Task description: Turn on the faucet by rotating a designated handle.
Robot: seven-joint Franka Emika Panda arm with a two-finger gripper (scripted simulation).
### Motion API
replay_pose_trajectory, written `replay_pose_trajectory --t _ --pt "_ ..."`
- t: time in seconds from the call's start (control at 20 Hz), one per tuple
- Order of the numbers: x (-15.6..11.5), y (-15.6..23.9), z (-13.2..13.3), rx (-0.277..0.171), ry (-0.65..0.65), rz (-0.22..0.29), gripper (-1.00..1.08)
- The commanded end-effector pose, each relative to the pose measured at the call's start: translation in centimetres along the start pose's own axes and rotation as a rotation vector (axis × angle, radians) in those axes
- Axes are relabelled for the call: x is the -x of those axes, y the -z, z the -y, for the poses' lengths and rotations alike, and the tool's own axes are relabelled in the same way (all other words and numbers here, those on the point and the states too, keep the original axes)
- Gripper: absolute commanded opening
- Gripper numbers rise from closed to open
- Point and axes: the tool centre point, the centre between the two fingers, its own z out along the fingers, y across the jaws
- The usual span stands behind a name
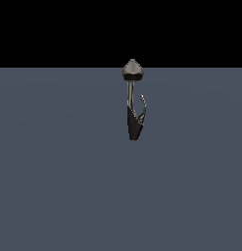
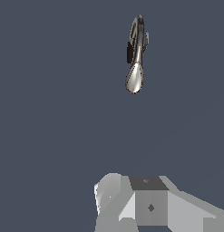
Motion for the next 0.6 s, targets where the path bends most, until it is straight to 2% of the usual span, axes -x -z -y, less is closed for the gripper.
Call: replay_pose_trajectory --t 0.0,0.55 --pt "0.0 0.0 0.0 0.0 0.0 0.0 -1.0" --pt "-0.47 0.28 -0.32 0.034 0.006 0.007 -1.0"
